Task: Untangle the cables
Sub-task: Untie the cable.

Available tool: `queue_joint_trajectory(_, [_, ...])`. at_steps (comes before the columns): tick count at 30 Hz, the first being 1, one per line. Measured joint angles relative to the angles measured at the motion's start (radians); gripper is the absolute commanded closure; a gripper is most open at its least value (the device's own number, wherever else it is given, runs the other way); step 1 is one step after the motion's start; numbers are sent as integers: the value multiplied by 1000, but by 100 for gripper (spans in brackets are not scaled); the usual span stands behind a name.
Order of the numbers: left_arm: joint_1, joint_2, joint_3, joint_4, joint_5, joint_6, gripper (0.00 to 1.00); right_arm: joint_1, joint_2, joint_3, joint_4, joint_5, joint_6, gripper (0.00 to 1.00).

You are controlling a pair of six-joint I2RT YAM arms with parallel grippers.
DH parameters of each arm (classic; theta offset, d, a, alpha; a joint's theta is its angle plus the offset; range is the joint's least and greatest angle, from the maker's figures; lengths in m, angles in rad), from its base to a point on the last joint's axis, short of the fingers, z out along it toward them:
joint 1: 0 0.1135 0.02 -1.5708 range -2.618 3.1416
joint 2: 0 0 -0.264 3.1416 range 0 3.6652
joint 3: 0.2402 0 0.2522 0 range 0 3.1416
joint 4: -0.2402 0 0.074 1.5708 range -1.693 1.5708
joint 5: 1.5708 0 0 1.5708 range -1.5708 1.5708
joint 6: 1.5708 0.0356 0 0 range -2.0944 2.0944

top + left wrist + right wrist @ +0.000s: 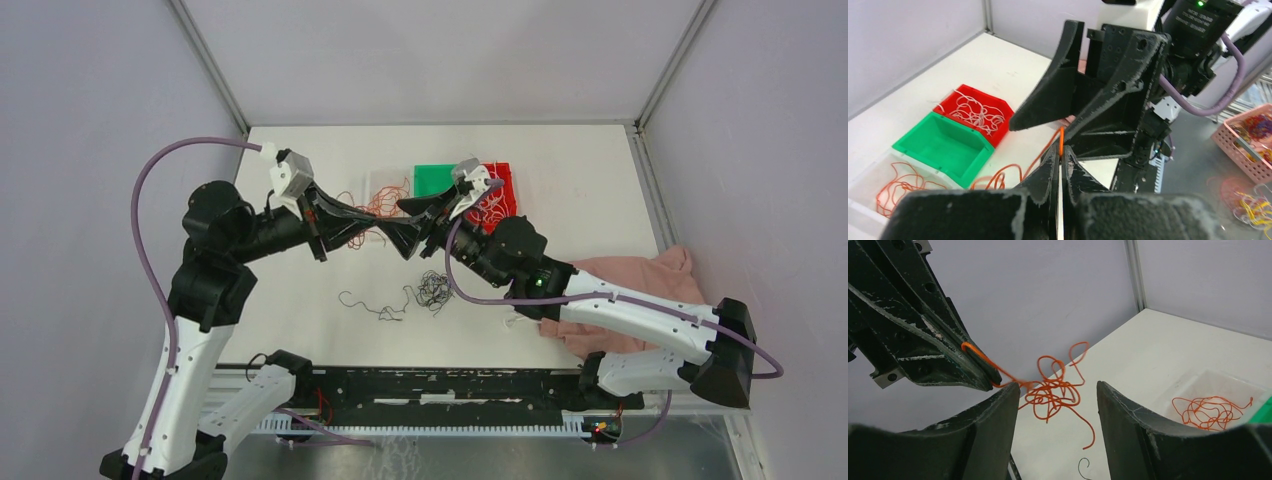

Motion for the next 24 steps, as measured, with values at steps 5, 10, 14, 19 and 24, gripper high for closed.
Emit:
queue_joint_trajectory(5, [0, 21, 11, -43, 73, 0, 97, 0, 0, 0, 5, 10, -5, 37])
queue_joint_trajectory(10, [0, 53, 34, -88, 126, 0, 97, 0, -10, -5, 8, 26, -16, 39])
queue_joint_trajectory(14, [0, 60, 36, -100, 144, 0, 97, 0, -21, -7, 18, 13, -14, 38])
queue_joint_trajectory(19, [0, 61, 45, -105, 163, 0, 97, 2, -3, -15, 62, -47, 10, 37])
queue_joint_trajectory(24, [0, 88, 102, -105, 213, -2, 97, 14, 57, -24, 110, -98, 46, 33])
